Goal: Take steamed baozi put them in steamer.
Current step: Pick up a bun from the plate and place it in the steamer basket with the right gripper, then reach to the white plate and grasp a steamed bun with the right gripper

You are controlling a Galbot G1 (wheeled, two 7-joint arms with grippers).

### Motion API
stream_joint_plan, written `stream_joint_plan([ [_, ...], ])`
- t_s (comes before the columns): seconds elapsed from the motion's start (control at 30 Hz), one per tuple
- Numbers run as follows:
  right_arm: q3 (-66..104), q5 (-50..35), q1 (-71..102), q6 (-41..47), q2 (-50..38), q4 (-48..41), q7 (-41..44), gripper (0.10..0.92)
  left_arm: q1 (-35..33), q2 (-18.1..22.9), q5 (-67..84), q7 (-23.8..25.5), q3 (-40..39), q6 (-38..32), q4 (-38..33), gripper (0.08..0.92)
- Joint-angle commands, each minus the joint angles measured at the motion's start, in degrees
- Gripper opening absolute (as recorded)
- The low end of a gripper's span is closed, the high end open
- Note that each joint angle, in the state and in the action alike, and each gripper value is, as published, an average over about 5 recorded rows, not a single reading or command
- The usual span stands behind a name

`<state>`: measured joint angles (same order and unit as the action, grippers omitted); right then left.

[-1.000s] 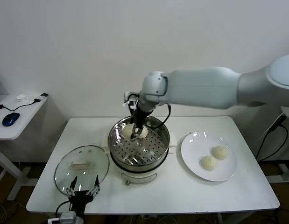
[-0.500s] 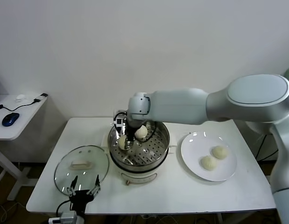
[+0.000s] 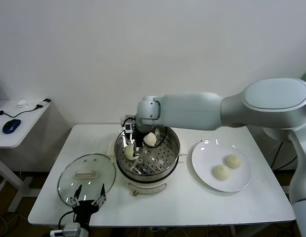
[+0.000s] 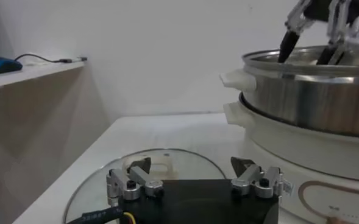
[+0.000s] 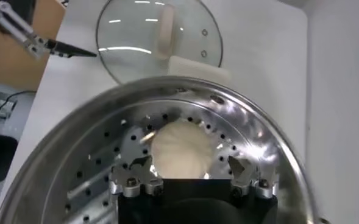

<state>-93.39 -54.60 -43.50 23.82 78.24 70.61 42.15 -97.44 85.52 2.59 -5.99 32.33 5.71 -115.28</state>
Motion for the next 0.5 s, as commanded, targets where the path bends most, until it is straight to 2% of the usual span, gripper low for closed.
stream_joint_plan([
  [0.03,-6.3,7.4,-13.7,-13.4,-19.8,3.0,17.9,0.823,0.1,0.1,-0.1,0.0,-0.1,0.0,-0.1,0.823],
  [0.23,-14.8,19.1,-14.1,-16.5,-36.1,8.3,19.4,0.823,0.3,-0.3,-0.1,0.0,0.0,-0.4,0.4,0.823],
  [0.33,-14.2,23.5,-8.8,-16.1,-40.4,8.5,17.9,0.823,0.3,-0.4,0.1,0.0,0.4,-0.5,0.2,0.823],
  [0.5,-8.2,29.3,2.7,-14.4,-42.8,6.3,15.9,0.823,0.1,-0.3,0.1,0.1,0.8,-0.4,-0.2,0.823],
])
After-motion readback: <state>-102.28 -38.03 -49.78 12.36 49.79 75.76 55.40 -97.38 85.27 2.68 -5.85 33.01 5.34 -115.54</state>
